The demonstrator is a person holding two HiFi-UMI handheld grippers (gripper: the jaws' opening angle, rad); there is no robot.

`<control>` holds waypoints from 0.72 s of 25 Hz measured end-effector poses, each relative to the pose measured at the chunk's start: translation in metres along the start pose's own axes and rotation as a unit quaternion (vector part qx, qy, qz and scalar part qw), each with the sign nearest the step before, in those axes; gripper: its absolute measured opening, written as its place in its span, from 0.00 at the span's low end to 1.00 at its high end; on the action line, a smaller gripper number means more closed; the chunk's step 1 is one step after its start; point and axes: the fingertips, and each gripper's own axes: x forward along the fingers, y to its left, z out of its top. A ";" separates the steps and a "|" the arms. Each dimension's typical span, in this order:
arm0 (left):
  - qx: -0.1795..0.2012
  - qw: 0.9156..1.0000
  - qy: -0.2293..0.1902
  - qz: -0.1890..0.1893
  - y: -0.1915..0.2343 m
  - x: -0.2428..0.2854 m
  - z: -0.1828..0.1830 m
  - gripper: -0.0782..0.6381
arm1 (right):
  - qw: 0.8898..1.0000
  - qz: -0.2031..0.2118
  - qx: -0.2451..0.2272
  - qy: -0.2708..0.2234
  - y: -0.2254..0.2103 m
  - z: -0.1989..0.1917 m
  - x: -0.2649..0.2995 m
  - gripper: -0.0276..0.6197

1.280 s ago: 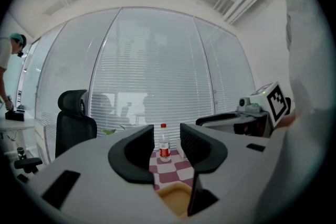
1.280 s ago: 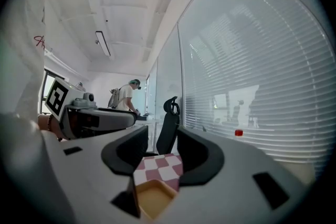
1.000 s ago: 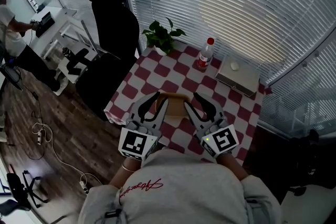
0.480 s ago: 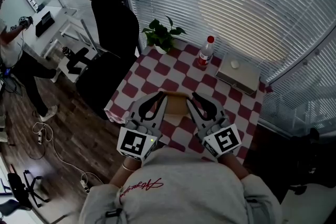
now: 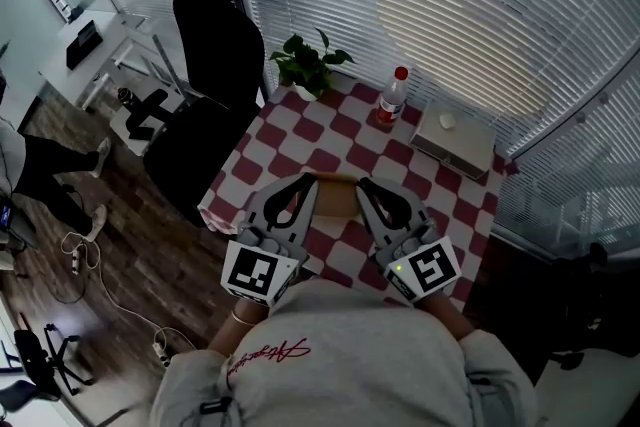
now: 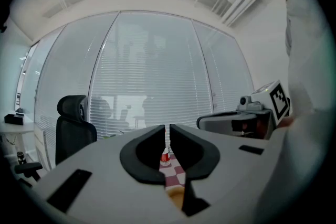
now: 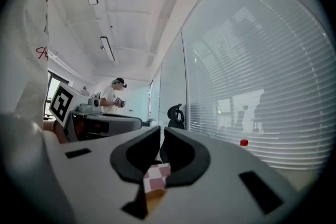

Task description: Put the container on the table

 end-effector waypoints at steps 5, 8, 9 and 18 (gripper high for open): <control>0.001 1.000 0.002 -0.007 -0.003 0.001 0.002 0.16 | 1.000 0.002 0.004 -0.003 0.000 0.002 0.000 0.08; 0.004 1.000 0.000 -0.010 -0.004 0.001 0.004 0.16 | 1.000 0.001 0.007 -0.005 0.001 0.003 0.000 0.08; 0.002 1.000 0.001 -0.011 -0.005 0.001 0.004 0.16 | 1.000 0.001 0.006 -0.006 0.002 0.004 -0.001 0.08; 0.000 1.000 0.000 -0.013 -0.007 0.001 0.006 0.16 | 1.000 0.005 0.001 -0.019 0.004 0.011 -0.003 0.07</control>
